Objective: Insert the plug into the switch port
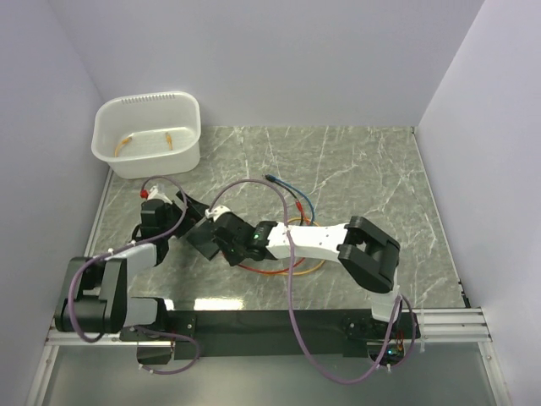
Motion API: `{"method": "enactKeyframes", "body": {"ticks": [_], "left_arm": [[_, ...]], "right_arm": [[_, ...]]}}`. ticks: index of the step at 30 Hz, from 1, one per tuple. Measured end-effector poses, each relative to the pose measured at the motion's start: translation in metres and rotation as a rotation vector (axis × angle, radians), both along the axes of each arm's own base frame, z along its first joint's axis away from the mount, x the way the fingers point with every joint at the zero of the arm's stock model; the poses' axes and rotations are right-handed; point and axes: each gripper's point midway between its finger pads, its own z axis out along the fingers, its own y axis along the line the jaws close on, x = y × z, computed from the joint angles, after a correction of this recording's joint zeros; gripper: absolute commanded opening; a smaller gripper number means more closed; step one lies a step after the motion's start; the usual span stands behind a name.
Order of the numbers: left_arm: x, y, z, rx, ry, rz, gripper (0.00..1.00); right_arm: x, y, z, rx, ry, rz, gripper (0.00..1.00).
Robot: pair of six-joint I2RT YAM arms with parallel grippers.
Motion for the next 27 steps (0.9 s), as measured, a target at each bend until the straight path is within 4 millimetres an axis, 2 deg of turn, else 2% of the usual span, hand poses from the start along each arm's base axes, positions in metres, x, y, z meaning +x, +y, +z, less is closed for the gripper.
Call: {"method": "enactKeyframes", "body": {"ticks": [7, 14, 27], "left_arm": [[0.003, -0.015, -0.011, -0.037, 0.005, -0.087, 0.95], [0.005, -0.022, -0.007, -0.065, -0.024, -0.118, 0.94], [0.004, -0.023, -0.014, -0.073, -0.013, -0.125, 0.93]], "right_arm": [[-0.003, 0.009, -0.015, -0.021, 0.02, 0.016, 0.0], [-0.005, 0.009, -0.028, -0.045, 0.031, 0.015, 0.0], [0.001, 0.015, -0.021, -0.03, 0.009, 0.003, 0.0]]}}
